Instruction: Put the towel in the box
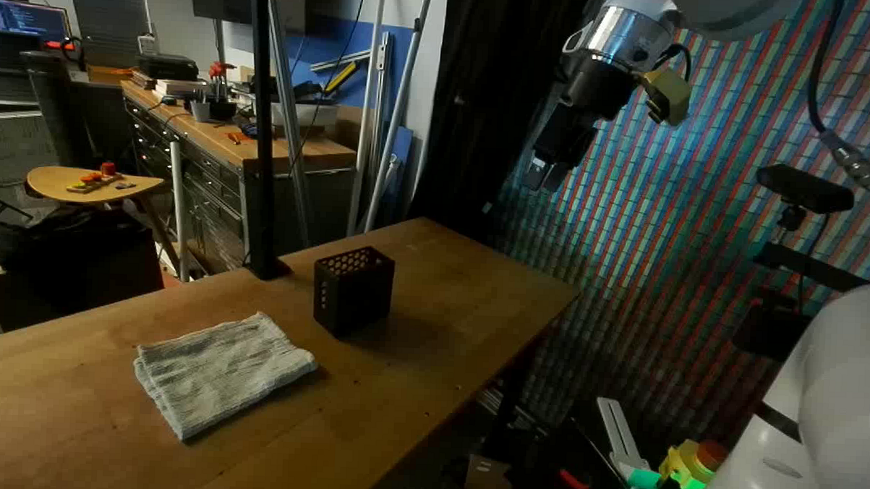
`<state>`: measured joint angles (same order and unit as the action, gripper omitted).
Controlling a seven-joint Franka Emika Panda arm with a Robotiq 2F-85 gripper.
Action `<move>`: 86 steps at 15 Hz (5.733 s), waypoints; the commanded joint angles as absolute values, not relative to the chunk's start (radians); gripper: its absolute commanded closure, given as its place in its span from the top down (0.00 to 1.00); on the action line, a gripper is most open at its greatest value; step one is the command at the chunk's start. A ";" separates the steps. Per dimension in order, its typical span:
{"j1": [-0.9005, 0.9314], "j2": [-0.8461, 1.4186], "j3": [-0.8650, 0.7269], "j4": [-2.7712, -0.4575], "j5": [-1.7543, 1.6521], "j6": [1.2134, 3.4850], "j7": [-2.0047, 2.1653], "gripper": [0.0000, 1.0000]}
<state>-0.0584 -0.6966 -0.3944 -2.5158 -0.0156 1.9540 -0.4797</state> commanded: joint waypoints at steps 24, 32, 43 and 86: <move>0.042 -0.281 0.027 -2.193 -0.009 1.991 -0.089 1.00; 0.083 -0.085 0.116 -2.000 -0.026 2.024 0.031 1.00; 0.151 0.235 0.141 -1.721 -0.083 2.089 0.046 1.00; 0.214 0.814 0.141 -1.631 -0.142 2.479 -0.077 1.00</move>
<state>0.2080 0.8105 0.1300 -1.5999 -0.1675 2.4319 -0.0846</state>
